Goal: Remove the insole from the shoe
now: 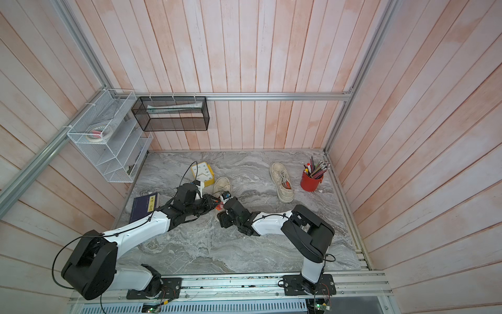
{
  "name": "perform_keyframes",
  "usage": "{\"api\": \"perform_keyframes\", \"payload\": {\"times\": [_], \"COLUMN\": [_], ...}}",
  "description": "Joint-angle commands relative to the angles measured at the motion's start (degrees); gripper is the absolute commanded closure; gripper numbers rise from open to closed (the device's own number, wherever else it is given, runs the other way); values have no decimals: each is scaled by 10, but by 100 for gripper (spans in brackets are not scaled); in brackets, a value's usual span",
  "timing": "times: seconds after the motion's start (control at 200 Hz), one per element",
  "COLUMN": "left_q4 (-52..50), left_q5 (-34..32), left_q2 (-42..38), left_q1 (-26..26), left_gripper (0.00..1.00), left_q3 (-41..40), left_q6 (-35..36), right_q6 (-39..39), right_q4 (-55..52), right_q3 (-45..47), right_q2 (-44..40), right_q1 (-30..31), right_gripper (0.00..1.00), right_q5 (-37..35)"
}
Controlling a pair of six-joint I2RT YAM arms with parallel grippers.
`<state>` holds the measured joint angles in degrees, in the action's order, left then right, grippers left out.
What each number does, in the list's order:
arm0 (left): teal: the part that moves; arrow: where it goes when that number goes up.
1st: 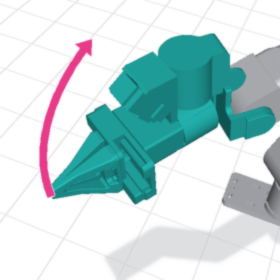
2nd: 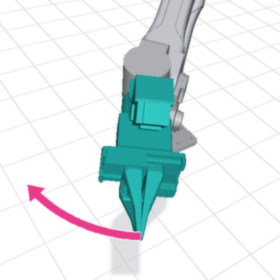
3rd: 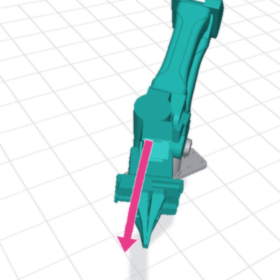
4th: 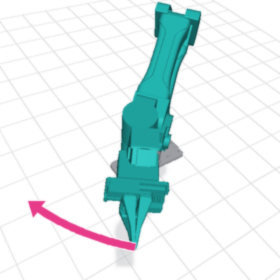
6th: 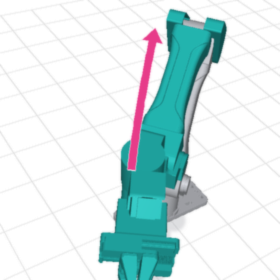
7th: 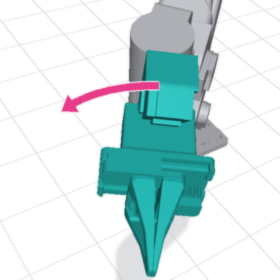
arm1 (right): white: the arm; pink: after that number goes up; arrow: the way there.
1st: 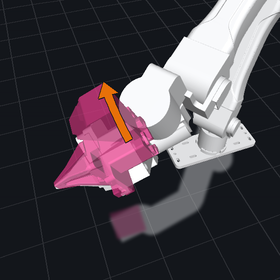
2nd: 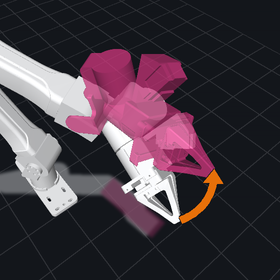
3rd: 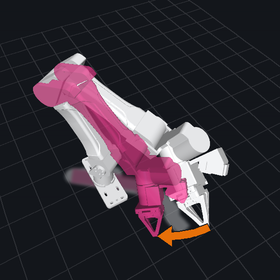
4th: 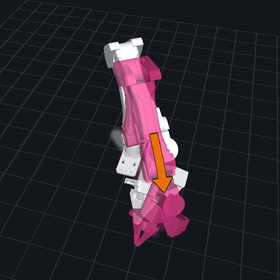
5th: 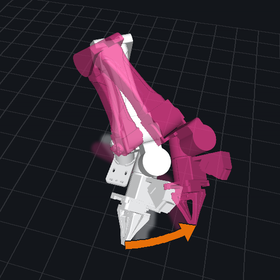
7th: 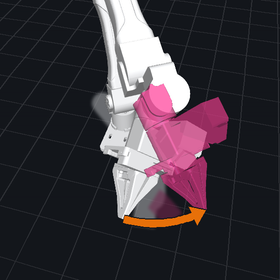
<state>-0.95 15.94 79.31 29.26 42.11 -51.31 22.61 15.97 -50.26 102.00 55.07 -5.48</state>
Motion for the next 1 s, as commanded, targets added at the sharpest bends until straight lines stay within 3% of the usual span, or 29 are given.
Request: {"api": "perform_keyframes", "payload": {"times": [0.0, 0.24, 0.405, 0.67, 0.76, 0.995], "left_q4": [-26, -44, -42, -12, -13, -42], "left_q5": [-27, -53, -34, -5, -2, -22], "left_q2": [-16, -31, -13, 5, 11, 12], "left_q1": [-2, -2, -2, -2, -2, -2], "left_gripper": [60, 50, 49, 67, 68, 54], "left_q3": [12, 22, 15, 4, 6, 5], "left_q6": [15, 30, 25, 10, 11, 14], "right_q6": [1, 3, 4, 5, 5, 5], "right_q4": [-29, -28, -28, -26, -26, -28], "right_q3": [-8, -7, -9, -10, -10, -10], "right_q2": [21, 22, 22, 25, 25, 24], "right_q1": [-8, -8, -8, -8, -8, -8], "right_gripper": [31, 31, 31, 31, 31, 31], "right_q5": [0, 4, 5, 10, 12, 12]}}
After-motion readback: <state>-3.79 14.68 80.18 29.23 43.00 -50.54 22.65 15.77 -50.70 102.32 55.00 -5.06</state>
